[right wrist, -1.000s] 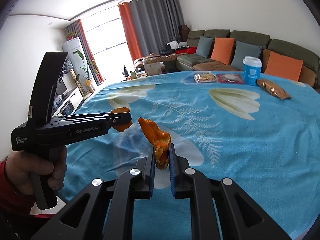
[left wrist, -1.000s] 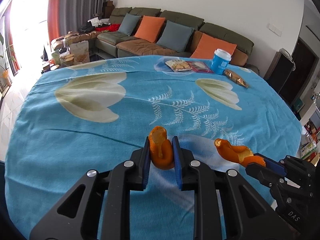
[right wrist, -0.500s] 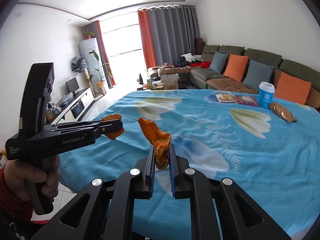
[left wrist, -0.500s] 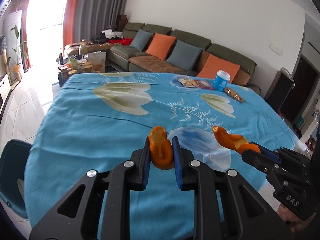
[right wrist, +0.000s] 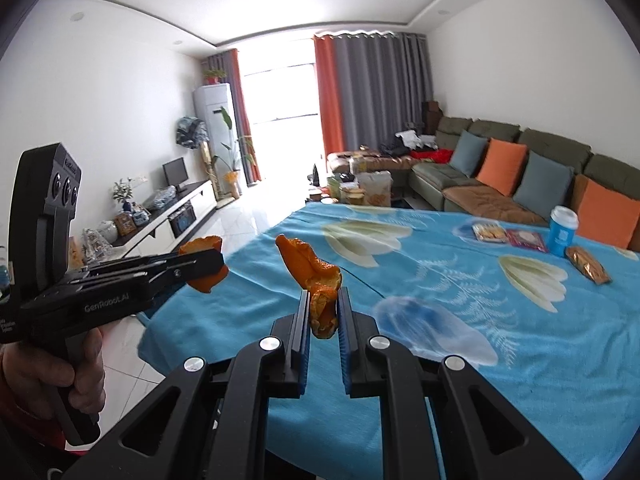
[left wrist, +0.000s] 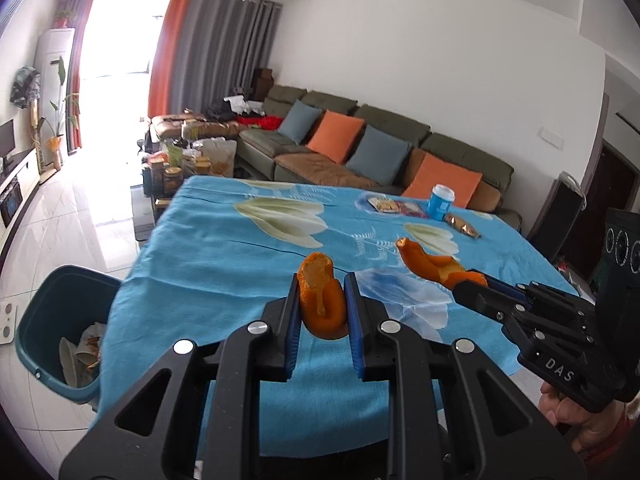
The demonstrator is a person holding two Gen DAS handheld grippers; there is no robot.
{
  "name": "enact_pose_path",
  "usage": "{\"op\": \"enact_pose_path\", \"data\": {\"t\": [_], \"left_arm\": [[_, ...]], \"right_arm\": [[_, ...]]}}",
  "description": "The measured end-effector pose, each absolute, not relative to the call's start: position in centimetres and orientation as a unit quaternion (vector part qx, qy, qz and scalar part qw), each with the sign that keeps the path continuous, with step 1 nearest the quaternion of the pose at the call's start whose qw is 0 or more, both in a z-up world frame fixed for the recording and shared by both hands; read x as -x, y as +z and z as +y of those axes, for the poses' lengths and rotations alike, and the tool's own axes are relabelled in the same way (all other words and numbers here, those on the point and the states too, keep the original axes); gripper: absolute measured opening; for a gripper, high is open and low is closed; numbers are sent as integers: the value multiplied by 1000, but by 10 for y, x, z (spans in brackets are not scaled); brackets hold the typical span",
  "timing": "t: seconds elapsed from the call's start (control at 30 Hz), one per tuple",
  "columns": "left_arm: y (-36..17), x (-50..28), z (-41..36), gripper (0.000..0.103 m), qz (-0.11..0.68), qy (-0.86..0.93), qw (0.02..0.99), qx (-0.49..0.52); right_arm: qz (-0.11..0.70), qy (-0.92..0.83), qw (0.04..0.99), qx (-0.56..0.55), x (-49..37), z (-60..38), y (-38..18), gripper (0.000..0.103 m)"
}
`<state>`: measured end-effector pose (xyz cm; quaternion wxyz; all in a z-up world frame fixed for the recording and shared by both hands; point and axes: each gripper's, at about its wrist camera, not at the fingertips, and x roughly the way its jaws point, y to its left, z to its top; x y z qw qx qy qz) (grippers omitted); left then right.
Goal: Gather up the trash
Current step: 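Carry both orange peels over the teal bin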
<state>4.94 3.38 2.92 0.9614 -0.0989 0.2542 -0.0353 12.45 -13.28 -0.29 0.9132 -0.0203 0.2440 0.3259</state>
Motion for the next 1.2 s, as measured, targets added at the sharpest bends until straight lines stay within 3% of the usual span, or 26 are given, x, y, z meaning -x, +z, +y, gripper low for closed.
{"op": "enact_pose_path", "data": {"t": [0.67, 1.2], "left_arm": [[78, 48, 23, 21, 150, -2, 985, 83], [88, 86, 38, 21, 127, 69, 986, 88]], "right_arm": [[181, 401, 898, 20, -97, -109, 31, 11], [169, 448, 877, 34, -96, -69, 42, 11]]}}
